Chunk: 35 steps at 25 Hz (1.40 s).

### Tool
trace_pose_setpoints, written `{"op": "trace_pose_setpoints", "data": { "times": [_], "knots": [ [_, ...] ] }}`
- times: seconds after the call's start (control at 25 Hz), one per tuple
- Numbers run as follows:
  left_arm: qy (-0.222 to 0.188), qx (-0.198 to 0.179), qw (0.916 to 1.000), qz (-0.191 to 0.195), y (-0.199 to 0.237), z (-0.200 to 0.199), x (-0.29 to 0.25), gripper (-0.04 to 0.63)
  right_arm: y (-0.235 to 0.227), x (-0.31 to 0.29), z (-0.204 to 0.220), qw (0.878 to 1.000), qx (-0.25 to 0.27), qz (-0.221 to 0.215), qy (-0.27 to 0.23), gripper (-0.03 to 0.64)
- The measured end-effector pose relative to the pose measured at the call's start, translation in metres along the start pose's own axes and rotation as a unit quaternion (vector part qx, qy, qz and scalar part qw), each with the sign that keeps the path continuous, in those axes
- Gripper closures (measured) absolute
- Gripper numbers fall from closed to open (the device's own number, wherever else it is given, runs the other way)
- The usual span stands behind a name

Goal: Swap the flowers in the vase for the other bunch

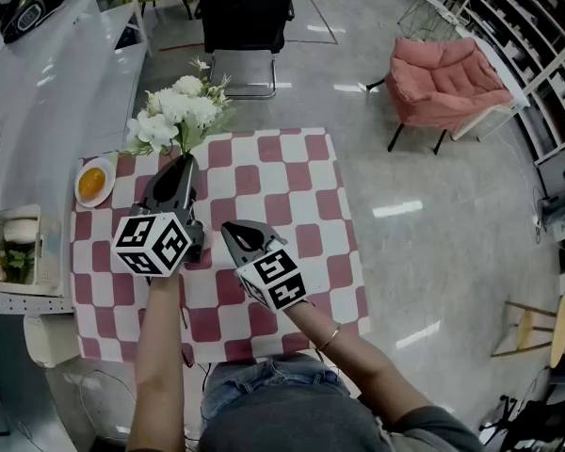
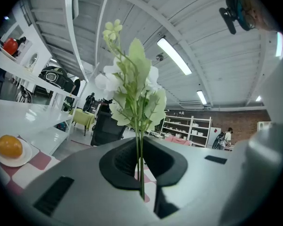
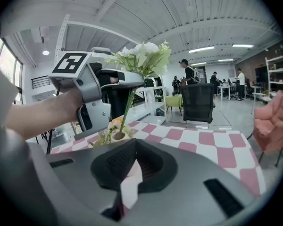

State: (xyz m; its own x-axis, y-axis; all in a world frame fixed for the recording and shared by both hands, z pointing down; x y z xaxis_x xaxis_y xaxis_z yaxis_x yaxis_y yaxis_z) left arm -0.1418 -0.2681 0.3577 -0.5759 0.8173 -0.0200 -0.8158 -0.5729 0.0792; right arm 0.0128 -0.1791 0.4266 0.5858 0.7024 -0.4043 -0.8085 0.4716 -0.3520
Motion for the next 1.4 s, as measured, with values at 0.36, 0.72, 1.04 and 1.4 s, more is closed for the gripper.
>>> {"op": "trace_pose_setpoints", "data": {
  "times": [0.36,0.72,1.04,1.4],
  "knots": [
    [0.001,0.005,0.9999,-0.013,-0.002,0.011,0.019,0.568,0.004,0.001,0.002,1.000,0.003,-0.005,0.004,0.606],
    [0.025,0.000,0.9995,-0.017,-0.004,0.019,0.037,0.568,0.013,0.001,0.007,1.000,0.009,-0.012,0.010,0.606],
    [0.052,-0.005,0.9984,-0.024,-0.012,0.030,0.052,0.567,0.021,0.005,0.015,1.000,0.012,-0.015,0.010,0.606],
    [0.095,-0.017,0.9947,-0.034,-0.018,0.040,0.063,0.536,0.026,0.014,0.021,1.000,0.014,-0.017,0.005,0.606]
  ]
}}
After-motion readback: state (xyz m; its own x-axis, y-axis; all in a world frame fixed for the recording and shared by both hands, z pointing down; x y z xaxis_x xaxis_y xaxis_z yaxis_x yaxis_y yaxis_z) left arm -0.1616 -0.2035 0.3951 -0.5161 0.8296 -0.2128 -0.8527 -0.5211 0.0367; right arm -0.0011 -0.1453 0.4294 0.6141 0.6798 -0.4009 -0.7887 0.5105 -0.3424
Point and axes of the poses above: the fingertips, and each gripper's own axes: x backward along the fingers, y to its left, z out of its underside, the point moved 10 cm from there along x, backward along the fingers, and after that the axes turned 13 degrees about -x, right-handed, at the moved point
